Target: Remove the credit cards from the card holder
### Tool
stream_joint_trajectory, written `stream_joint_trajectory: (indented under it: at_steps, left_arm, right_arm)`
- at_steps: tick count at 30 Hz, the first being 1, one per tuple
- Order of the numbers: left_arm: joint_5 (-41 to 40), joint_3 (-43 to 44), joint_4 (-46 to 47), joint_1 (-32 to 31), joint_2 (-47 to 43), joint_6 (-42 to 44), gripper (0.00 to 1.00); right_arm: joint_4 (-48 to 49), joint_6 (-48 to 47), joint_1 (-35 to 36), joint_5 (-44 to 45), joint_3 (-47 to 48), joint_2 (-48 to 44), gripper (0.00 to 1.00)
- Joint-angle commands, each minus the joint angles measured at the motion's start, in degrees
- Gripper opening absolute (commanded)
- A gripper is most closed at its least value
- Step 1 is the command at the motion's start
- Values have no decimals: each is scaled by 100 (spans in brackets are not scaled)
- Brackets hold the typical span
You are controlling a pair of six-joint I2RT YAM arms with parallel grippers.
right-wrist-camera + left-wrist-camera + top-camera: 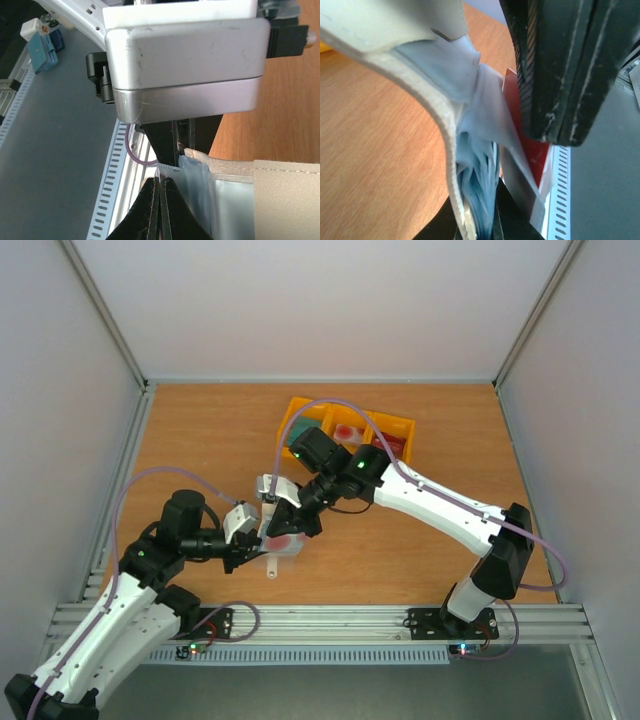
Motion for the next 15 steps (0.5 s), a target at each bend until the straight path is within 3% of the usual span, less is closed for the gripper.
stream_joint_trajectory:
  at_steps: [1,15]
  left_arm:
    - [76,145,191,-31,-24,405,0]
    - [-9,68,-154,-68,-44,979,0]
  right_arm:
    - [-25,109,-5,35,175,-252,1]
    - [388,508,-436,459,151,-753,1]
